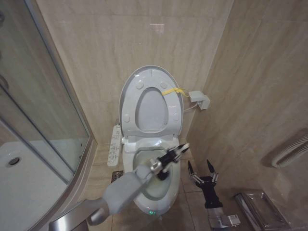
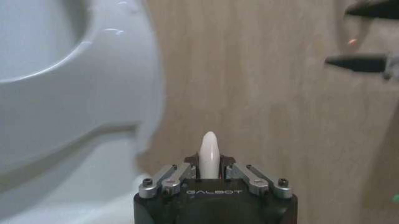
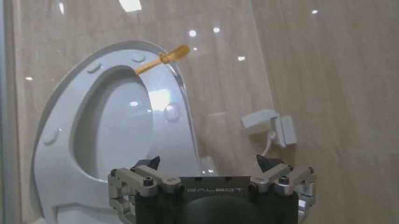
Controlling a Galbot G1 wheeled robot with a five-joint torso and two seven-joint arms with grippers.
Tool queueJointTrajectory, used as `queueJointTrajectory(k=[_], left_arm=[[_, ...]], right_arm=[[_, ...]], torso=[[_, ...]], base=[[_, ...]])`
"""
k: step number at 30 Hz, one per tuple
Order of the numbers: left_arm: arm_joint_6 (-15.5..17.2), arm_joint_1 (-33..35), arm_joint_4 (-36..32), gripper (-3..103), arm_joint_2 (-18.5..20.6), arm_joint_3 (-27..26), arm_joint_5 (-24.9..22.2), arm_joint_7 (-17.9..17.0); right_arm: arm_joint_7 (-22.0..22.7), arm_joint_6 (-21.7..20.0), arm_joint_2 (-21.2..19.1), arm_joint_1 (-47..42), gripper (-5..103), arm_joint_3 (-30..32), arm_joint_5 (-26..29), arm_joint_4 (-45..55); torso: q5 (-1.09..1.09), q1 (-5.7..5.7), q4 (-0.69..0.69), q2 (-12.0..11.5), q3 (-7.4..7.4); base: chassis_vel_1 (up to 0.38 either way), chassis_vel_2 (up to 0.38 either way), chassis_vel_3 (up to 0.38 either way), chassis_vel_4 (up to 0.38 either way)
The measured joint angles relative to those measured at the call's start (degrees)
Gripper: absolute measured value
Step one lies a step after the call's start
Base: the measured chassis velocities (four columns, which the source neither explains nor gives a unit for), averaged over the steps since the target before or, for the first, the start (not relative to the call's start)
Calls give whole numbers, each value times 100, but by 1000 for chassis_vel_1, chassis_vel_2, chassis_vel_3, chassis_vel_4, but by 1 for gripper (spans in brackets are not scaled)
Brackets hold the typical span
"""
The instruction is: Open the toilet lid, clean the toilet bowl with a toilet brush, close the toilet lid, and flush.
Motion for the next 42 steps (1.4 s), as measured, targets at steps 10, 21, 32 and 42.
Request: queueJointTrajectory(k=[10, 21, 32, 42], left_arm=[[-33, -1, -100, 22, -47, 54, 101, -39], [767, -198, -1782, 22, 667, 378, -1103, -838], [1517, -308, -3066, 22, 1108, 437, -1246, -2063], [1958, -408, -4020, 22, 1749, 424, -1335, -2707]], right_arm=[[6, -9, 18, 41, 100, -11, -6, -45], [9, -7, 36, 113, 100, -40, 4, -102], [84, -6, -54, 202, 100, -54, 48, -240], [370, -144, -231, 473, 100, -113, 203, -585]], torso=[[-3, 0, -12, 0, 0], [-2, 0, -12, 0, -1], [-3, 0, -10, 1, -1], [-3, 0, -10, 1, -1]], base=[[7, 11, 4, 3], [2, 5, 2, 1], [0, 0, 0, 0], [0, 0, 0, 0]])
